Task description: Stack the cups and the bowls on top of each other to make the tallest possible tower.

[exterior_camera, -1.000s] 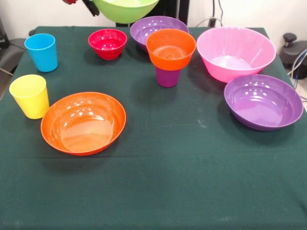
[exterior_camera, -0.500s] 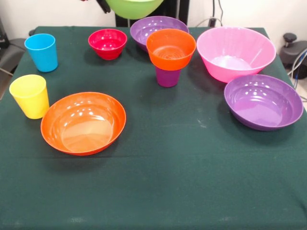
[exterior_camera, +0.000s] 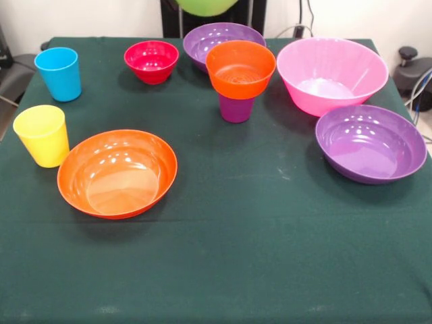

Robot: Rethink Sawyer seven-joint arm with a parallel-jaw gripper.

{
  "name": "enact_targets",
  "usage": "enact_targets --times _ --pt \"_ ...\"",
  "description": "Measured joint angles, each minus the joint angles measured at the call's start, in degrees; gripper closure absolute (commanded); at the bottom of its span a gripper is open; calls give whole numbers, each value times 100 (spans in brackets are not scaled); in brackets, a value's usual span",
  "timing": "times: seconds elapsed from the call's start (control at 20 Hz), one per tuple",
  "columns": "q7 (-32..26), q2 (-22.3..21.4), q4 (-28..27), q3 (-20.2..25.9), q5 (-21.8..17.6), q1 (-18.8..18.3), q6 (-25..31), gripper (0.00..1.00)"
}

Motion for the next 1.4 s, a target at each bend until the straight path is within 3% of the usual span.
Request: enact_targets --times 0.35,0.65,0.95,1.4 --pt "44 11 146 -60 -12 237 -903 100" --pt "162 59 147 -245 -25 779 -1830 100" --pt "192 238 147 -352 1 1001 -2030 100" --pt "192 322 146 -478 64 920 -2003 100"
